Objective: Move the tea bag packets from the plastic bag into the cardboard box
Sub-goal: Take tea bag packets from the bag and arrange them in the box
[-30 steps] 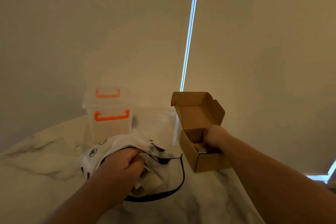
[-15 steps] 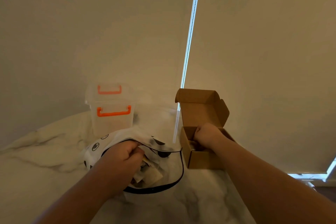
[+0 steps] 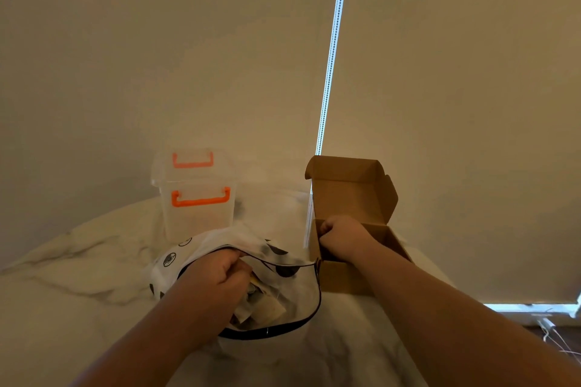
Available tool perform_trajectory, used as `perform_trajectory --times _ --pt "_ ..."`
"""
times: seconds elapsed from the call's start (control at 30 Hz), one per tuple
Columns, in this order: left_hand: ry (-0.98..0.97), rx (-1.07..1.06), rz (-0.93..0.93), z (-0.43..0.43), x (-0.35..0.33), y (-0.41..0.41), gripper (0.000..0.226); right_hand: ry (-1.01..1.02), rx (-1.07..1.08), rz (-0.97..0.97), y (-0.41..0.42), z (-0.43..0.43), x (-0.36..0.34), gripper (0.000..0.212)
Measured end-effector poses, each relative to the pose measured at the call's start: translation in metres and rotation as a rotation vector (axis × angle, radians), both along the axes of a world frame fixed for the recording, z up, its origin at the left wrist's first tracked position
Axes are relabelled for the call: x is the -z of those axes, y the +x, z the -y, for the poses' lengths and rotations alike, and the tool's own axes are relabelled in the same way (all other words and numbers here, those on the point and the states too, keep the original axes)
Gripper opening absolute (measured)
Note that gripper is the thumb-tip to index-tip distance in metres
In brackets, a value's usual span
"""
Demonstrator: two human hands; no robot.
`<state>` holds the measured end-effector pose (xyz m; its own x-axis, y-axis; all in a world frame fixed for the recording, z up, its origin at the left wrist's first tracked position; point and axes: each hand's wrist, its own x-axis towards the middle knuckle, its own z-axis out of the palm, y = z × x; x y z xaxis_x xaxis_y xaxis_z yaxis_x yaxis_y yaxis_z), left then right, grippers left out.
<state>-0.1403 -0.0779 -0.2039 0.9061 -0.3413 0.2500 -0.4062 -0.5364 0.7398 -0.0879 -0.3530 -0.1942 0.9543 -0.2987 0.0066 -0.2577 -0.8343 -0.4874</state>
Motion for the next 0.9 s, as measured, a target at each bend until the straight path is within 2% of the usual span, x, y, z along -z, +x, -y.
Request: perform_trajectory --times 0.17,0.23,0.33,0.4,0.43,0.5,0.57,0.6,0.63,0.67,0.73,0.77,0.83,0.9 --pt "0.002 -0.025 -0.003 -0.001 0.001 0.001 0.021 -0.011 -0.04 -0.001 0.003 -0.011 0.0 0.016" --pt "-0.003 -0.03 0.007 -0.002 0.0 0.0 0.021 0.062 0.002 0.035 0.0 -0.012 -0.002 0.011" --pt "0.027 -0.056 0.037 -0.002 0.0 0.002 0.02 0.127 0.054 0.178 -0.013 -0.015 -0.019 0.008" --pt "0.084 -0.083 0.088 -0.003 -0.002 0.002 0.02 0.143 0.07 0.357 -0.033 -0.023 -0.036 0.011" --pt "0.103 -0.085 0.129 -0.003 -0.003 0.001 0.022 0.203 0.075 0.463 -0.047 -0.032 -0.045 0.012" --pt "0.156 -0.102 0.18 -0.003 -0.008 -0.002 0.027 0.504 0.041 0.638 -0.079 -0.05 -0.059 0.015" --pt "0.307 -0.166 0.154 -0.002 -0.01 0.0 0.026 0.829 -0.161 0.581 -0.112 -0.077 -0.067 0.022" --pt "0.384 -0.209 0.086 0.001 -0.014 0.003 0.023 0.823 -0.286 0.466 -0.121 -0.091 -0.065 0.024" --pt "0.433 -0.254 -0.025 0.002 -0.024 0.006 0.022 0.689 -0.397 0.33 -0.126 -0.104 -0.058 0.024" --pt "0.475 -0.244 -0.127 0.003 -0.03 0.005 0.021 0.464 -0.47 0.208 -0.125 -0.115 -0.047 0.023" --pt "0.559 -0.131 -0.16 0.002 -0.033 0.002 0.023 0.039 -0.521 0.025 -0.114 -0.128 -0.027 0.019" --pt "0.585 -0.136 -0.151 0.005 -0.035 0.003 0.021 -0.102 -0.526 -0.054 -0.107 -0.132 -0.02 0.018" --pt "0.656 -0.165 -0.047 0.007 -0.032 0.001 0.014 -0.23 -0.483 -0.132 -0.097 -0.132 -0.01 0.026" --pt "0.726 -0.079 0.066 -0.002 -0.024 -0.012 0.022 -0.21 -0.42 -0.122 -0.092 -0.131 -0.008 0.034"
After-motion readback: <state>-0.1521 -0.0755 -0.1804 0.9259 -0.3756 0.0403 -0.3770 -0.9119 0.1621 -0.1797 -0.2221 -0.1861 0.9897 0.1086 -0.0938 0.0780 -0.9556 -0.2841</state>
